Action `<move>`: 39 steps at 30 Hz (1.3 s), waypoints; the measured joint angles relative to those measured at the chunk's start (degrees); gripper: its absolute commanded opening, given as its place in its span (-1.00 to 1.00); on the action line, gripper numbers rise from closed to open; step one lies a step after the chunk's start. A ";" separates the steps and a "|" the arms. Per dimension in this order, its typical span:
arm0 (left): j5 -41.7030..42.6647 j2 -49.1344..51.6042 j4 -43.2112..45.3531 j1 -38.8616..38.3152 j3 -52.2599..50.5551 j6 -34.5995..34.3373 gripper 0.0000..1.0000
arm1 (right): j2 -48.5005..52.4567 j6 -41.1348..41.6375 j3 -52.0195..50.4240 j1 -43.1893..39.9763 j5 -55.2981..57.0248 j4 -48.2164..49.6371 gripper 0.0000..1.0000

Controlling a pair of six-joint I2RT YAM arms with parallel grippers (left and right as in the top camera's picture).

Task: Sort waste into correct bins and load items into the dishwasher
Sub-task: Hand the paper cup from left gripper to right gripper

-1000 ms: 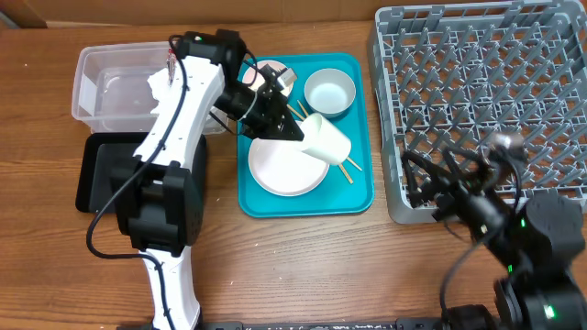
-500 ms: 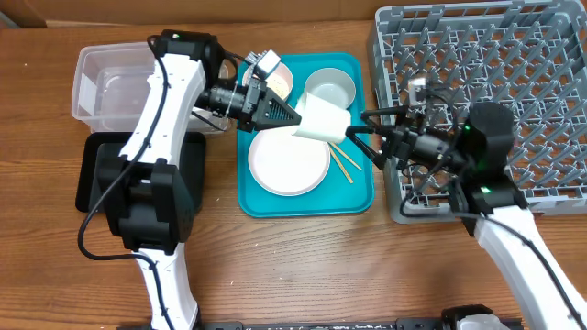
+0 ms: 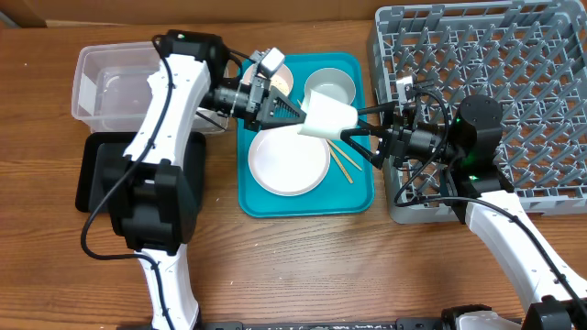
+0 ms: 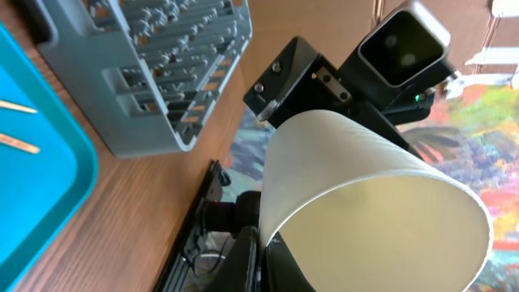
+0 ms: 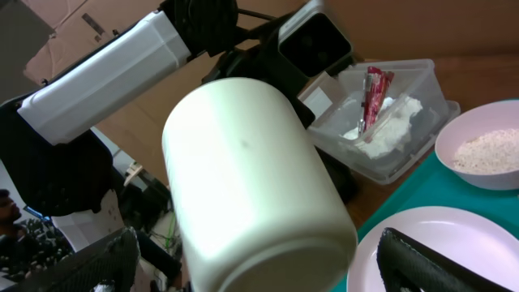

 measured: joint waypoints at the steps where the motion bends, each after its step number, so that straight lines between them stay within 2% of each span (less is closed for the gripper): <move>1: 0.09 0.00 0.00 -0.42 0.00 0.00 -0.92 | 0.00 0.00 0.00 0.00 -0.09 0.22 0.90; 11: 1.07 0.00 0.00 -2.19 0.00 -0.02 -0.92 | 0.00 0.17 0.00 0.00 -1.33 0.81 0.50; 14: 1.07 0.00 0.00 -2.19 0.00 -0.04 -0.92 | 0.00 0.26 0.00 0.00 -1.79 0.90 0.23; 17: 1.07 0.00 0.00 -2.03 0.00 -0.02 -0.64 | -0.02 0.57 0.00 0.00 -2.54 1.22 -0.03; 20: 1.31 0.00 0.02 -2.14 0.00 -0.22 -0.41 | 0.00 1.07 0.00 0.00 -2.38 1.05 -0.06; 22: 1.42 0.00 0.02 -2.14 0.00 -0.11 -0.17 | 0.00 1.55 0.00 0.00 -2.25 1.36 -0.08; 25: 1.53 0.00 0.02 -2.19 0.00 -0.17 0.03 | 0.02 2.54 0.00 0.00 -2.10 3.21 -0.10; 33: 0.70 0.00 2.51 -1.51 0.00 -0.22 0.35 | 0.04 6.29 0.00 -1.03 -2.05 5.95 -0.11; 39: -3.13 0.00 3.96 2.67 0.00 -0.46 0.41 | 0.09 6.71 0.00 -1.55 1.68 1.97 -0.09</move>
